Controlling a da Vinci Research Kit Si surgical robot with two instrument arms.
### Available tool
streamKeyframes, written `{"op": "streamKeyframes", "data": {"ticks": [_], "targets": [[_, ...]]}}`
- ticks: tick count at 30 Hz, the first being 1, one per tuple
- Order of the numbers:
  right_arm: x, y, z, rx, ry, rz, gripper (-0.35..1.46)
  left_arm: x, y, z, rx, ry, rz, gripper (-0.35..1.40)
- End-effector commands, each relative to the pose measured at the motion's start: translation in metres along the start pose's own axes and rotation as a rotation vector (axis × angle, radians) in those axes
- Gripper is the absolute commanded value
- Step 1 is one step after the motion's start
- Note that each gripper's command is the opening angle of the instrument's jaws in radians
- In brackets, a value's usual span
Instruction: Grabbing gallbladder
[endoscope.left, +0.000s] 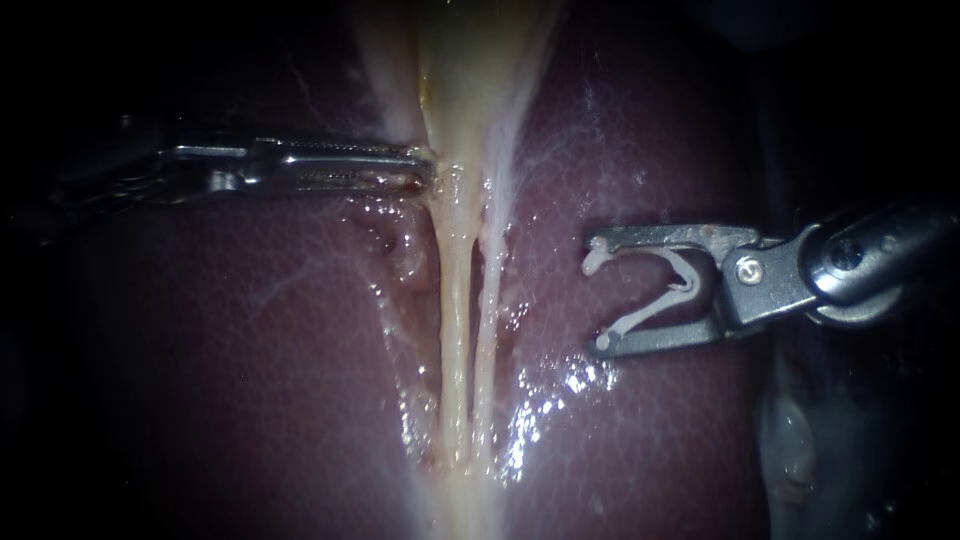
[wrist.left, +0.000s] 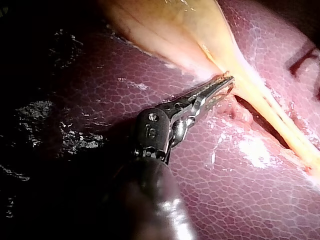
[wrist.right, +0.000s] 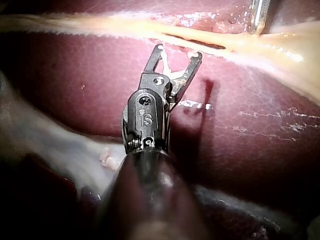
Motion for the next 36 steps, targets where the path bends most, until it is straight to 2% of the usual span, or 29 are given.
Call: {"op": "streamKeyframes", "data": {"ticks": [1,6,14,22,27,36], "targets": [[0.0000,0.0000,0.0000,0.000,0.000,0.000,0.50,-0.0001,-0.0002,-0.0001,0.002,0.003,-0.003,-0.35],[0.0000,0.0000,0.0000,0.000,0.000,0.000,0.50,-0.0012,-0.0009,-0.0011,0.006,0.004,-0.021,-0.35],[0.0000,0.0000,0.0001,0.000,0.000,0.000,0.50,-0.0053,-0.0022,-0.0043,0.019,0.011,-0.047,-0.35],[0.0000,0.0000,0.0001,0.000,0.000,0.000,0.50,-0.0091,-0.0030,-0.0073,0.006,-0.021,-0.043,-0.35],[0.0000,0.0000,0.0001,0.000,0.000,0.000,0.50,-0.0094,-0.0028,-0.0080,0.000,-0.026,-0.048,-0.35],[0.0000,0.0000,0.0001,0.000,0.000,0.000,0.50,-0.0093,-0.0027,-0.0081,-0.002,-0.026,-0.048,-0.35]]}}
